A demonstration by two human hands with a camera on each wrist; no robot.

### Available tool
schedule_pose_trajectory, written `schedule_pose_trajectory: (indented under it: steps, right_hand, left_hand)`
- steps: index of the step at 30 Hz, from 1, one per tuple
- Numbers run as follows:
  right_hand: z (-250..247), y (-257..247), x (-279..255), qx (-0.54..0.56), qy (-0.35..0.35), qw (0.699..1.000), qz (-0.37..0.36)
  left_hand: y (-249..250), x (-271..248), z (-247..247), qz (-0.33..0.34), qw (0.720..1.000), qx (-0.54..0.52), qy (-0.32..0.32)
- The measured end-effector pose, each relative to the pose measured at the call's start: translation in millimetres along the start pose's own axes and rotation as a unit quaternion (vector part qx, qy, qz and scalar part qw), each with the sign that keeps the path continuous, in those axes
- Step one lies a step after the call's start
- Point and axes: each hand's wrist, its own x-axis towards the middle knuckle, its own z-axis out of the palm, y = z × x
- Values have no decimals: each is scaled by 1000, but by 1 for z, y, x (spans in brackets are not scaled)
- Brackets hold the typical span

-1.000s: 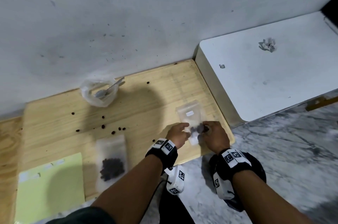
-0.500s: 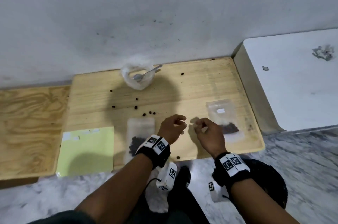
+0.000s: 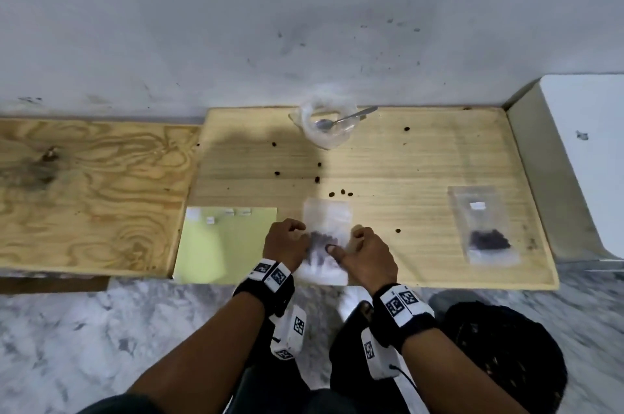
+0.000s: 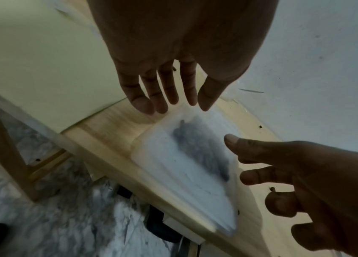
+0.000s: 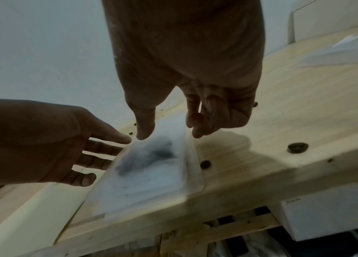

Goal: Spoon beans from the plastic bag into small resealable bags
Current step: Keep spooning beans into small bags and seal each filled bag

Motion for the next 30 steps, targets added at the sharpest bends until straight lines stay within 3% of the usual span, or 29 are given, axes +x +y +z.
schedule_pose_trajectory:
  steps: [5,11,16,22,25,30]
  right_hand:
    - [15,-9,-7,3,22,999,29]
    - [29,-14,-7,114,85,988,55]
    - [28,-27,-17,176,136,975,4]
    - [47,-83,-6,186,82,976,-79]
    - [73,-120,-3,191,36,972,-129]
    - [133,-163,1,189,0,973,-130]
  left_hand:
    - [-11,7,-4,21,997,0,-71]
    - [-18,14,-8,18,995,-78,-65]
    - [-13,12,-24,49,981,-180,-56]
    - [-9,21,-86,54,934,-348,-66]
    - [-23,35,-132,51,927,-370,-29]
    - [-66,60,-210,25,904,-425,38]
